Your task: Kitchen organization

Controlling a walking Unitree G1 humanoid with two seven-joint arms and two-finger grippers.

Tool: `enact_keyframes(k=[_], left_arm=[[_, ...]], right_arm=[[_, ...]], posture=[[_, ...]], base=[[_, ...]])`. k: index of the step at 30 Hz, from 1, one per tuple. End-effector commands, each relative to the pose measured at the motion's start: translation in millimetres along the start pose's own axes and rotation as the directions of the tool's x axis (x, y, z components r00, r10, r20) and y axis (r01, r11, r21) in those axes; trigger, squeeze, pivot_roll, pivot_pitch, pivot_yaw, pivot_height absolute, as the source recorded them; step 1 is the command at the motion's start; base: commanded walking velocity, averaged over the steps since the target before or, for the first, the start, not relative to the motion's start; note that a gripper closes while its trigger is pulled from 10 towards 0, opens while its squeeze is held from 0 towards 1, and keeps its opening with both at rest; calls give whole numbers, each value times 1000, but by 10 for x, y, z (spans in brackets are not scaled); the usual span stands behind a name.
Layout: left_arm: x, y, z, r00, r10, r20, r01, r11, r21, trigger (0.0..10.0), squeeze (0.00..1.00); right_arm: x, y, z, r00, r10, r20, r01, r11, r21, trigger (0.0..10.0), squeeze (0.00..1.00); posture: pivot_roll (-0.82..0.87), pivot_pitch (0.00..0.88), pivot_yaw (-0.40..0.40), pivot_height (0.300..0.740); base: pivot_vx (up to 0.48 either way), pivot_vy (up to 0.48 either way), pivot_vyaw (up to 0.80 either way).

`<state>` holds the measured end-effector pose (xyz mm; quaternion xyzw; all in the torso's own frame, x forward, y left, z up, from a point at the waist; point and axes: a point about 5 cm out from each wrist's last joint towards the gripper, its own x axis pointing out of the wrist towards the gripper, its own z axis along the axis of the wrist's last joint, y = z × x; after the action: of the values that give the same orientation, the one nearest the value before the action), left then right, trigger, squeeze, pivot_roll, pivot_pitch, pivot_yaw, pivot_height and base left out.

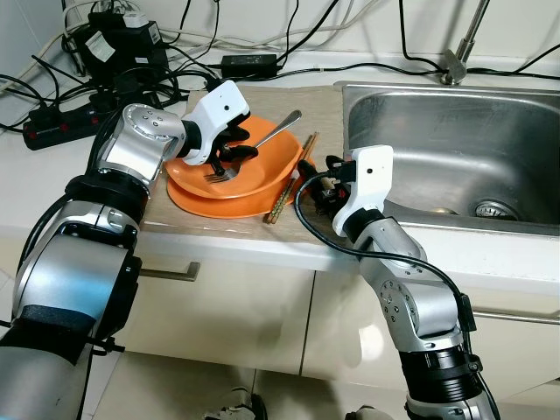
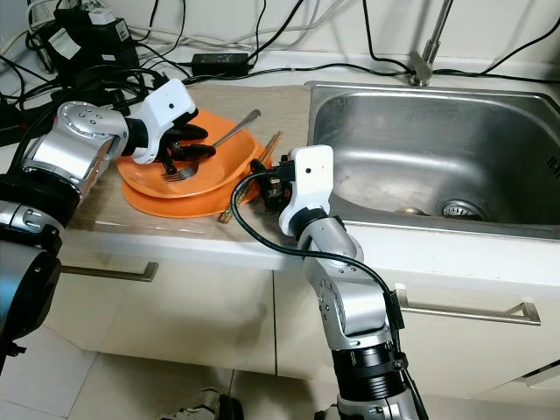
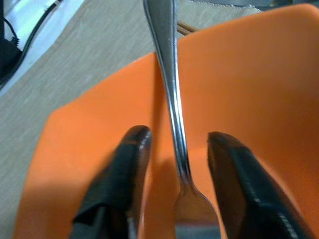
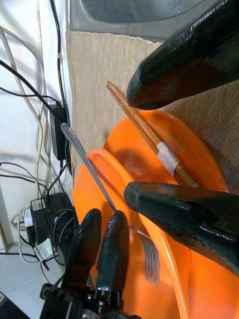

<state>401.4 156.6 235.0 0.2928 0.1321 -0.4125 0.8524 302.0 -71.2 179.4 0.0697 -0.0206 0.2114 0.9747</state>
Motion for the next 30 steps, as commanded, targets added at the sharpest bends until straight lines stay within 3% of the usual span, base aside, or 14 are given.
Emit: enact_keyframes(k=[1, 2, 3, 4, 5, 21, 22, 30], left_arm=[[8, -21, -15, 1000, -14, -16, 14, 1000, 13, 10000, 1000], [17, -32, -24, 1000, -17, -18, 17, 1000, 11, 10000, 1000], [28, -41, -38, 1000, -15, -24, 15, 1000, 11, 10000, 584], [28, -41, -38, 1000, -15, -24, 15, 1000, 11, 10000, 584], [36, -46, -50, 1000, -12, -27, 13, 1000, 9, 10000, 0], [85, -97, -100, 999, -18, -36, 18, 1000, 10, 10000, 0], [87, -104, -99, 999, -27, -28, 27, 1000, 7, 0, 0], [72, -101, -99, 999, -35, -15, 35, 999, 10, 0, 0]], right_arm=[[-21, 23, 3, 1000, 5, -8, -5, 1000, -3, 10000, 0], [-21, 24, 3, 1000, 5, -8, -5, 1000, -3, 10000, 0], [-21, 25, 2, 1000, 5, -8, -5, 1000, -3, 10000, 0], [-21, 25, 2, 1000, 5, -8, -5, 1000, -3, 10000, 0], [-21, 26, 2, 1000, 6, -8, -6, 1000, -3, 10000, 0], [-21, 20, 1, 1000, 5, -9, -5, 1000, -10, 10000, 0], [-23, 21, 0, 1000, 5, -9, -5, 1000, -11, 10000, 0], [-22, 21, 3, 1000, 5, -8, -5, 1000, -11, 10000, 0]], posture=[[-34, 33, 68, 707], [-35, 33, 68, 707], [-34, 34, 67, 707], [-34, 34, 67, 707], [-34, 34, 67, 707], [-43, 20, 64, 707], [-44, 18, 64, 707], [-42, 17, 63, 707]], base=[[0, 0, 0], [0, 0, 0], [0, 0, 0], [0, 0, 0], [0, 0, 0], [0, 0, 0], [0, 0, 0], [0, 0, 0]])
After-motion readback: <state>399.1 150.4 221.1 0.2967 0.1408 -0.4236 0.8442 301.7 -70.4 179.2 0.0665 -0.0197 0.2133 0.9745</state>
